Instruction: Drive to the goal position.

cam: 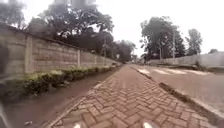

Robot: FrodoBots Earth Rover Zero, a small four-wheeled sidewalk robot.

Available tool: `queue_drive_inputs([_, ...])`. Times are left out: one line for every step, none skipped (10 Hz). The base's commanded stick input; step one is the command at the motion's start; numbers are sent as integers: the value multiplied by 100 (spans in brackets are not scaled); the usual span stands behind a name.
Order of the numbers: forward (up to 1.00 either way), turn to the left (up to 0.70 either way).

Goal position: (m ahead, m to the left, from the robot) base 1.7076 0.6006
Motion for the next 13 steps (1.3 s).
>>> queue_drive_inputs([0,0])
queue_drive_inputs([0,0])
queue_drive_inputs([0,0])
queue_drive_inputs([0,0])
queue_drive_inputs([0,0])
queue_drive_inputs([0,0])
queue_drive_inputs([24,0])
queue_drive_inputs([49,0])
queue_drive_inputs([70,0])
queue_drive_inputs([70,0])
queue_drive_inputs([70,0])
queue_drive_inputs([70,0])
queue_drive_inputs([70,0])
